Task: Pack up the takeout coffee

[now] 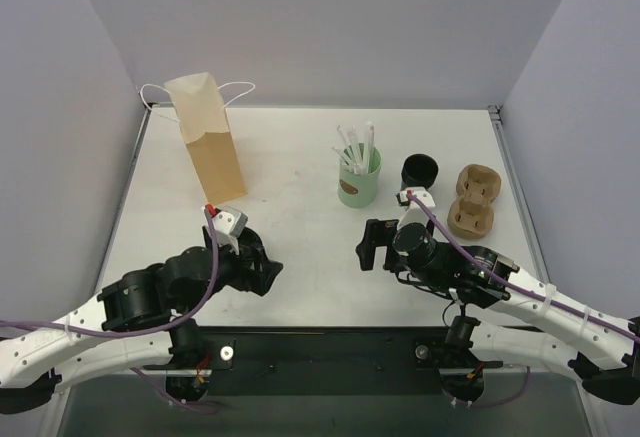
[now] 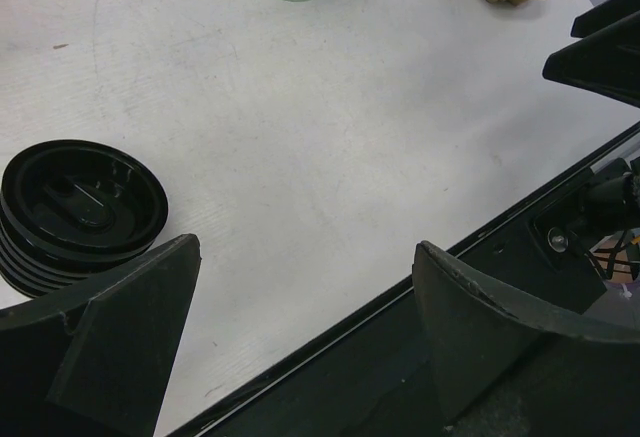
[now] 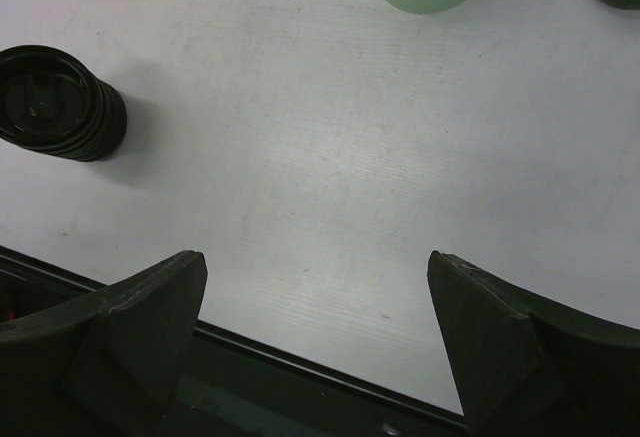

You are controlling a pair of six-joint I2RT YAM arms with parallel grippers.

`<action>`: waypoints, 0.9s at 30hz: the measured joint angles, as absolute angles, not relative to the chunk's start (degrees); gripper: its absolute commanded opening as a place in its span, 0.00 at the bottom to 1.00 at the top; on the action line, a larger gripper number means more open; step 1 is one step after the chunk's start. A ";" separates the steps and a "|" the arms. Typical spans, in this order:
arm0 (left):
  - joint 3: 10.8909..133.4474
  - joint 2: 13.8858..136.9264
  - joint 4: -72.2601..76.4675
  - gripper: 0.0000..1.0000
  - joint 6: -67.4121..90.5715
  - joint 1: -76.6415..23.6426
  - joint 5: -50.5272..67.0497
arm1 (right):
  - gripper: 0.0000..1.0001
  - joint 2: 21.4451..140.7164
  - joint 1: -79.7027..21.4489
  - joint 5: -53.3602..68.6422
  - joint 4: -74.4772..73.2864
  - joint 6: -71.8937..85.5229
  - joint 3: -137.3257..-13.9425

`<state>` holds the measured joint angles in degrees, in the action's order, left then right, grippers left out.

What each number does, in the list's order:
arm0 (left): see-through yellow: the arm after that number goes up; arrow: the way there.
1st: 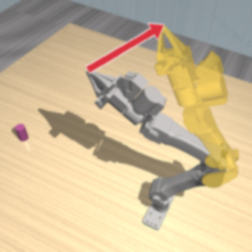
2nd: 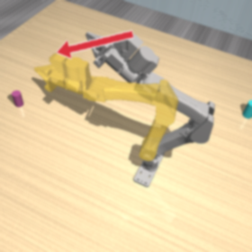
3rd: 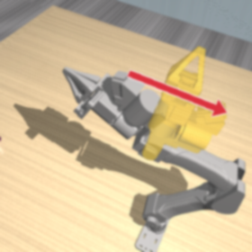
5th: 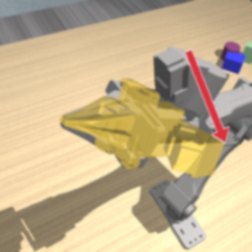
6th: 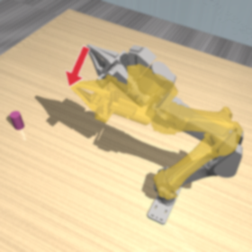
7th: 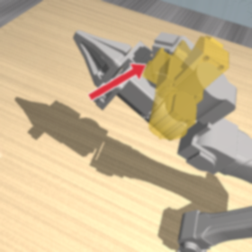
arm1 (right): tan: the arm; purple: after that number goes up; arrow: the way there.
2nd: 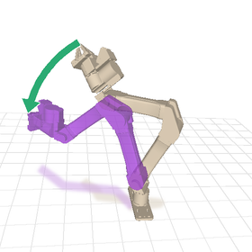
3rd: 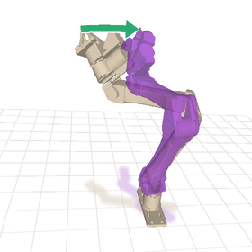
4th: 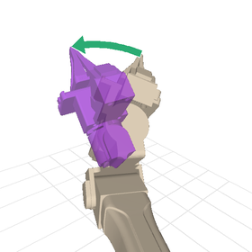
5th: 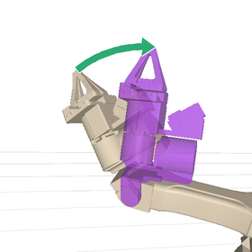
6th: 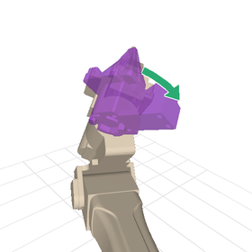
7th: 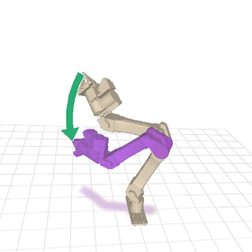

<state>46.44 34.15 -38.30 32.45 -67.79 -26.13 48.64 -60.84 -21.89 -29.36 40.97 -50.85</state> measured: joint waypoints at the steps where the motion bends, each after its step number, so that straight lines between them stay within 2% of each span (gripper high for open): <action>1: 46.02 33.78 -38.30 0.97 32.38 -67.79 -26.30 | 1.00 48.64 -60.84 -21.87 -29.54 41.10 -50.85; 7: 44.56 32.29 -38.17 0.97 32.25 -67.79 -27.16 | 0.97 48.97 -60.84 -22.41 -30.39 42.02 -51.03; 10: 44.10 32.21 -37.98 0.97 31.77 -67.79 -27.86 | 0.93 50.54 -60.75 -24.53 -31.35 41.69 -52.34; 13: 44.10 32.32 -37.98 0.97 31.07 -67.79 -28.32 | 0.82 53.19 -59.42 -28.40 -32.25 39.22 -55.55; 14: 44.10 32.32 -38.02 0.97 31.00 -67.79 -28.38 | 0.75 54.24 -58.13 -29.76 -32.47 38.26 -57.01; 19: 44.10 32.01 -38.50 0.97 31.03 -68.18 -29.06 | 0.61 59.02 -43.64 -32.69 -32.47 32.51 -64.55; 20: 44.10 31.83 -38.70 0.97 31.16 -68.64 -29.43 | 0.54 60.27 -39.86 -32.29 -32.56 31.22 -66.19; 27: 44.10 30.13 -42.44 0.96 34.35 -77.19 -35.88 | 0.42 71.64 -19.18 -24.53 -31.48 25.08 -75.64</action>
<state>44.10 30.13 -42.44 34.35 -77.19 -35.88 71.64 -19.18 -24.53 -31.48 25.08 -75.64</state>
